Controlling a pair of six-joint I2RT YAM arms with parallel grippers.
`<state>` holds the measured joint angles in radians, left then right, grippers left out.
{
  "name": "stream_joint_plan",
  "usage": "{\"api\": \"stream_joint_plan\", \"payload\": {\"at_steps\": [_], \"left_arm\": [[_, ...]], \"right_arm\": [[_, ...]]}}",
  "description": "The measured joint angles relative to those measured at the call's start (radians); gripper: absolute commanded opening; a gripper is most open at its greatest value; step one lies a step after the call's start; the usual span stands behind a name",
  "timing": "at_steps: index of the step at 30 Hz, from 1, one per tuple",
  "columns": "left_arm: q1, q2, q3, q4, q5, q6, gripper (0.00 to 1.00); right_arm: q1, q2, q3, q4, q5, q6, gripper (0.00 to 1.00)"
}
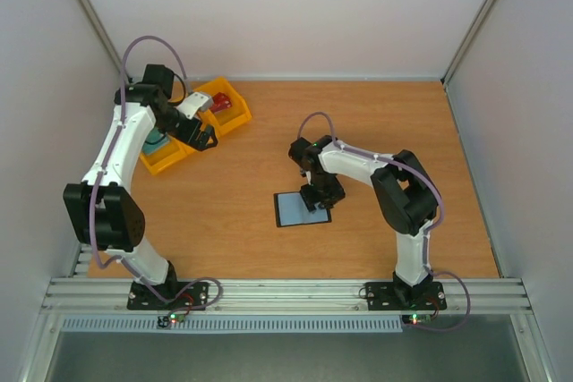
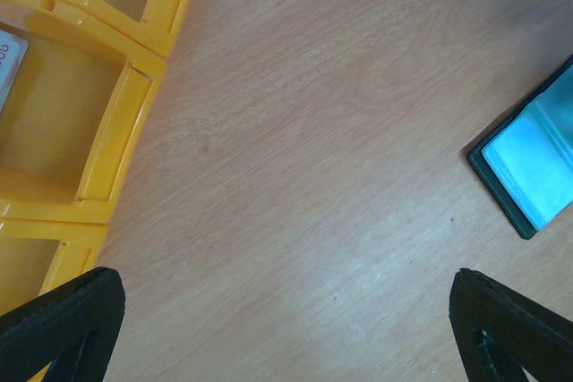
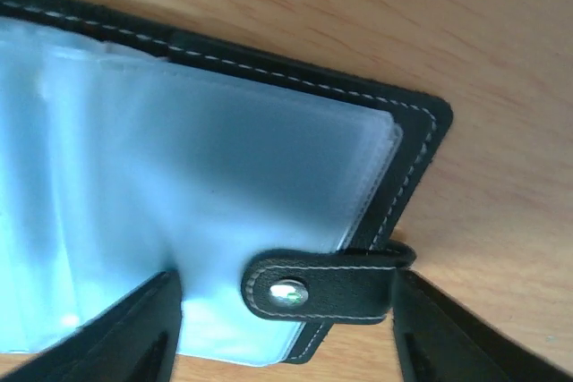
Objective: Take the credit cards out of the card holder
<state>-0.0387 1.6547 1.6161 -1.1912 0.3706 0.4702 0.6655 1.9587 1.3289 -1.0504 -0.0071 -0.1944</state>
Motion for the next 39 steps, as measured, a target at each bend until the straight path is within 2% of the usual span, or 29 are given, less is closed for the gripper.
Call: {"api": "stream_joint_plan", "payload": {"at_steps": [2, 6, 18, 25, 32, 35, 39], "left_arm": [[0.0, 0.0, -0.001, 0.0, 0.0, -0.002, 0.99], [0.0, 0.0, -0.001, 0.001, 0.0, -0.004, 0.99], [0.0, 0.0, -0.003, 0.002, -0.001, -0.011, 0.99], [0.0, 0.0, -0.003, 0.001, -0.001, -0.011, 0.99], [0.0, -0.018, -0.032, 0.005, 0.0, -0.01, 0.99], [0.0, -0.029, -0.045, 0.005, 0.005, -0.011, 0.99], [0.0, -0.041, -0.052, 0.005, 0.007, -0.017, 0.99]], "right_arm": [[0.005, 0.009, 0.01, -0.007, 0.015, -0.001, 0.45], [0.013, 0.022, 0.021, -0.013, 0.018, 0.015, 0.3], [0.008, -0.02, -0.028, 0.038, -0.01, 0.062, 0.01], [-0.026, -0.1, -0.099, 0.166, -0.15, 0.109, 0.01], [-0.031, -0.188, -0.117, 0.238, -0.171, 0.145, 0.01], [-0.039, -0.2, -0.142, 0.266, -0.175, 0.156, 0.14], [-0.045, -0.198, -0.167, 0.273, -0.175, 0.167, 0.42]]}}
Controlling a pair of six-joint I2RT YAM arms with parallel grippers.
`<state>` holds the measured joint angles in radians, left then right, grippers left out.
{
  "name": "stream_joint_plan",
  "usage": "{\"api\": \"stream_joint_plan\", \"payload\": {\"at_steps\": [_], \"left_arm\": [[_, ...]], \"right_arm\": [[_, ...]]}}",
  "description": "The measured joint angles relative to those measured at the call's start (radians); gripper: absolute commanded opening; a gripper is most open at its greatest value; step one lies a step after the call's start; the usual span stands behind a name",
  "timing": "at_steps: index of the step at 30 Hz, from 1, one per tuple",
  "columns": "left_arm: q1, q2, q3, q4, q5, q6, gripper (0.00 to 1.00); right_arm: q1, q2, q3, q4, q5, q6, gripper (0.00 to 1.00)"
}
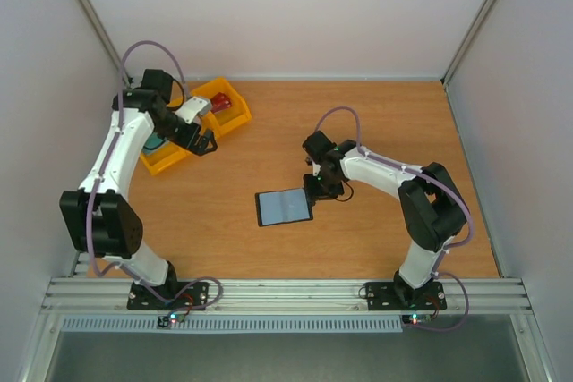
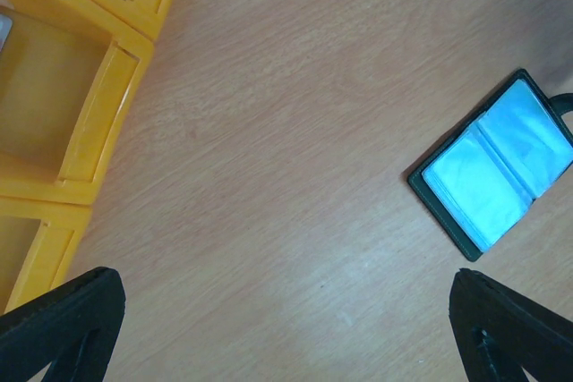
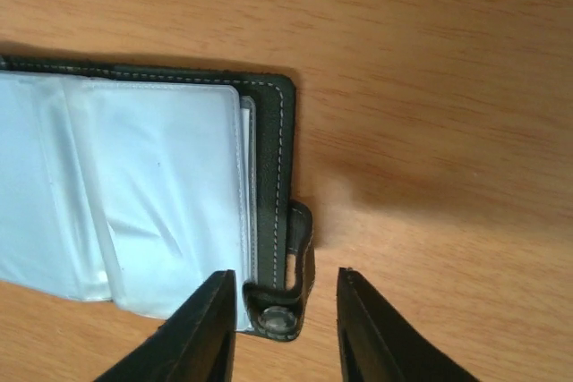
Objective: Take the credit cards out of the card holder
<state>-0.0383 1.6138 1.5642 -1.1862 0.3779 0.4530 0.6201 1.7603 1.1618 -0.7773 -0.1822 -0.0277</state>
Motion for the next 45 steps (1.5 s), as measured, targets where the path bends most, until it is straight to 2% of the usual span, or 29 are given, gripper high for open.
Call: {"api": "stream_joint_plan", "payload": {"at_steps": [5, 7, 8, 14, 17, 22, 27, 33, 34, 36, 40, 44, 45], "left_arm": [[0.0, -0.057, -0.035, -0.003, -0.008, -0.001, 0.99], [0.0, -0.087, -0.049, -0.008, -0.015, -0.001, 0.99], [0.0, -0.096, -0.052, -0.01, -0.016, -0.001, 0.99], [0.0, -0.181, -0.098, -0.005, -0.053, -0.02, 0.99], [0.0, -0.217, -0.151, 0.03, -0.1, -0.061, 0.99], [0.001, -0.228, -0.268, 0.177, -0.253, -0.177, 0.99], [0.005, -0.256, -0.444, 0.423, -0.402, -0.282, 0.99], [0.005, -0.38, -0.792, 0.895, -0.476, -0.326, 0.99], [0.005, -0.401, -0.879, 1.018, -0.481, -0.33, 0.99], [0.005, -0.405, -0.941, 1.112, -0.481, -0.332, 0.99], [0.005, -0.383, -1.091, 1.364, -0.479, -0.343, 0.99], [0.005, -0.327, -1.205, 1.599, -0.478, -0.34, 0.99], [0.005, -0.311, -1.225, 1.646, -0.478, -0.34, 0.99]], "right_arm": [[-0.002, -0.003, 0.0, -0.001, 0.014, -0.002, 0.77], [-0.003, -0.019, 0.0, -0.009, 0.028, -0.013, 0.96], [-0.005, -0.033, 0.0, -0.016, 0.038, -0.021, 0.98], [-0.051, -0.182, 0.012, -0.045, 0.098, -0.057, 0.99], [-0.117, -0.288, 0.012, -0.037, 0.111, -0.084, 0.99], [-0.328, -0.444, -0.013, 0.061, 0.07, -0.113, 0.99], [-0.537, -0.546, -0.169, 0.258, 0.029, -0.111, 0.98], [-0.6, -0.62, -0.433, 0.554, 0.112, -0.161, 0.98], [-0.6, -0.633, -0.489, 0.628, 0.145, -0.183, 0.98], [-0.6, -0.646, -0.57, 0.74, 0.196, -0.218, 0.99], [-0.6, -0.612, -0.798, 1.151, 0.307, -0.314, 0.99], [-0.597, -0.435, -1.019, 1.579, 0.325, -0.388, 0.99], [-0.596, -0.425, -1.024, 1.588, 0.325, -0.39, 0.99]]}}
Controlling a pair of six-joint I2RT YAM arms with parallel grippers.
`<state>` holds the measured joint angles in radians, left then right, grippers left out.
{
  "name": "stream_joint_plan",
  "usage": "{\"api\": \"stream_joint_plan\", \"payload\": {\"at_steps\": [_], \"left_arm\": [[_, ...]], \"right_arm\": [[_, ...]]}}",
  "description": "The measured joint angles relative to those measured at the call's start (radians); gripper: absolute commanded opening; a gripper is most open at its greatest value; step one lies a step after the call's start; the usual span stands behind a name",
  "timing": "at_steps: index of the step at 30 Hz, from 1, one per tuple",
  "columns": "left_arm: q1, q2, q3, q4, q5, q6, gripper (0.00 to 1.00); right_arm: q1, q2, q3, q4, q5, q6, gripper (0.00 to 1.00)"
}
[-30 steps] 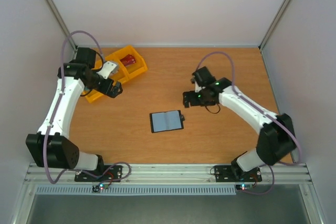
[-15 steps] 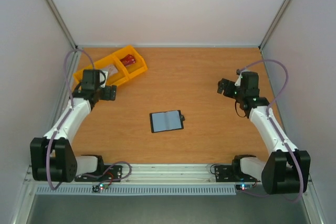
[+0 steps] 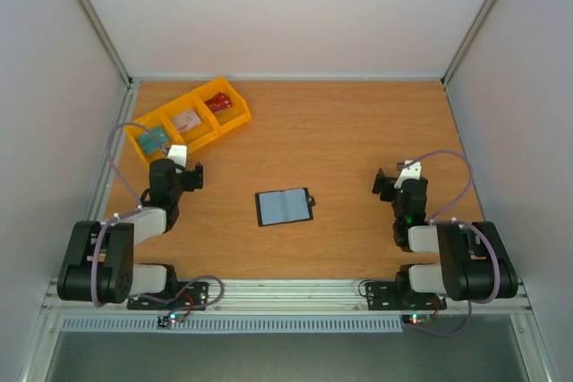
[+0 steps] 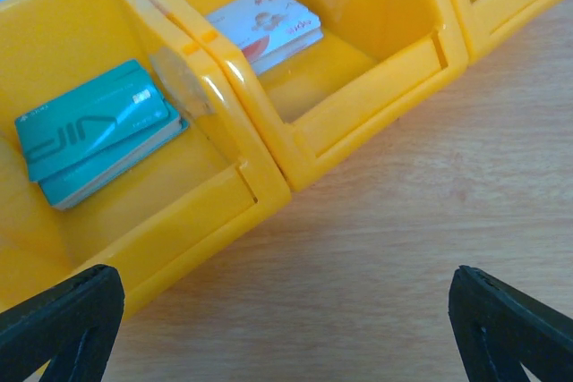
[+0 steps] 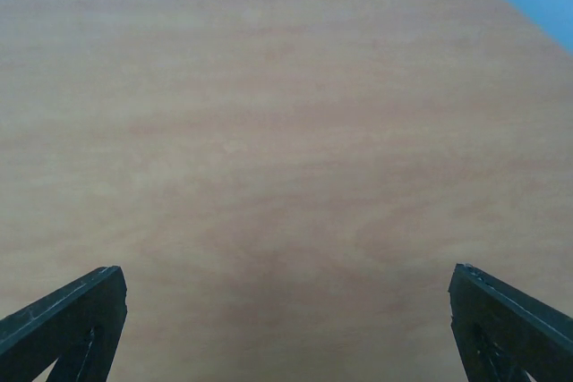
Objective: Take the credit cards out of the card holder
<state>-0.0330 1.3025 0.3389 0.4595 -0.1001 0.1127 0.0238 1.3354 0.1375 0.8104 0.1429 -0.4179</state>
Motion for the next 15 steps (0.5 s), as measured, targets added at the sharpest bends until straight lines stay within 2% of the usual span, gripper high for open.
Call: {"api": "stream_joint_plan", "payload": {"at_steps": [4, 7, 9, 13, 15], "left_arm": [[0.0, 0.008, -0.024, 0.118, 0.004, 0.0, 0.99], [0.005, -0.028, -0.089, 0.266, 0.066, -0.008, 0.99], [0.005, -0.01, -0.122, 0.354, 0.107, -0.02, 0.99], [0.005, 0.214, -0.116, 0.559, 0.144, -0.039, 0.99], [0.006, 0.28, -0.119, 0.591, 0.179, -0.041, 1.0]], "right_arm": [[0.003, 0.024, -0.001, 0.155, -0.006, -0.031, 0.98], [0.003, 0.155, 0.005, 0.348, -0.015, -0.045, 0.98], [0.003, 0.234, 0.008, 0.391, -0.031, -0.054, 0.99], [0.004, 0.311, 0.035, 0.412, -0.058, -0.07, 0.98], [0.004, 0.311, 0.042, 0.441, -0.061, -0.074, 0.99]]}}
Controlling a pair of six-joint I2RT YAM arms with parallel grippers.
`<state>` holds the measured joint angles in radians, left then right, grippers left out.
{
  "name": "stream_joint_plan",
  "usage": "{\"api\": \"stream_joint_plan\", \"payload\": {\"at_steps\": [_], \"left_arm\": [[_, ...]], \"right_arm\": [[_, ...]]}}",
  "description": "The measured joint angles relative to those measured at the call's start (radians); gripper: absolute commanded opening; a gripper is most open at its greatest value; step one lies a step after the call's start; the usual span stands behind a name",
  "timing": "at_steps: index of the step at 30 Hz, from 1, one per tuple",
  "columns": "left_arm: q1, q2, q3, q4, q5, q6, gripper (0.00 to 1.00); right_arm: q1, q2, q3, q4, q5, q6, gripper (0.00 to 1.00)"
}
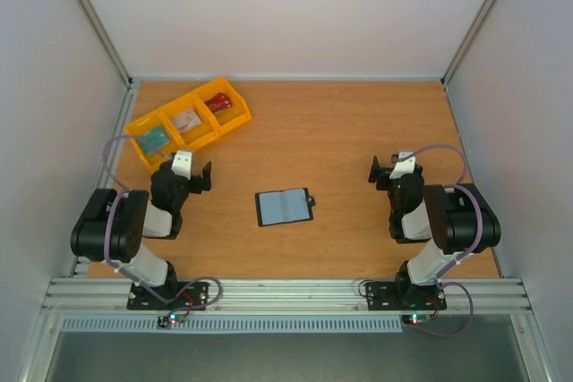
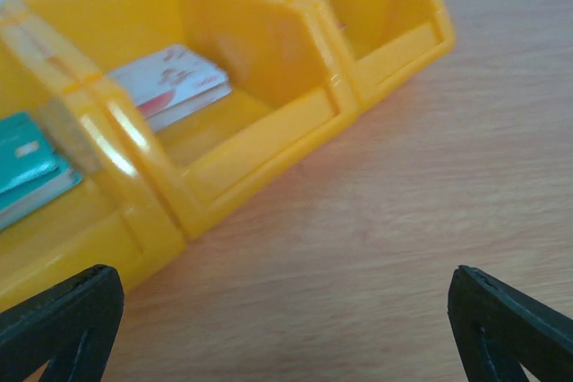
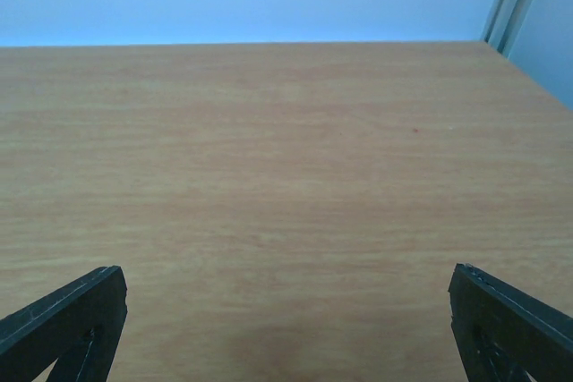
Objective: Take the credit cards out of the card holder
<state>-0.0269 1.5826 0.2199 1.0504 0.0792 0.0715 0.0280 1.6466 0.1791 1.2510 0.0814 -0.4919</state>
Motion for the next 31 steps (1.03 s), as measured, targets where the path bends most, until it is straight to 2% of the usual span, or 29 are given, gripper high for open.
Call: {"api": "stream_joint_plan", "payload": {"at_steps": [4, 10, 17, 31], "left_arm": [[-0.001, -0.01, 0.015, 0.018, 0.062, 0.011, 0.99], [0.0, -0.015, 0.145, -0.077, 0.036, 0.003, 0.99], [0.0, -0.015, 0.153, -0.127, 0.001, -0.009, 0.99], [0.0, -0.015, 0.158, -0.169, -0.053, -0.031, 0.99]], "right_arm": [[0.0, -0.002, 0.017, 0.003, -0.008, -0.003, 0.98], [-0.002, -0.027, 0.179, -0.212, -0.008, -0.004, 0.98], [-0.008, -0.038, 0.22, -0.343, -0.004, 0.005, 0.98], [-0.008, -0.038, 0.22, -0.381, -0.003, 0.008, 0.99]]}}
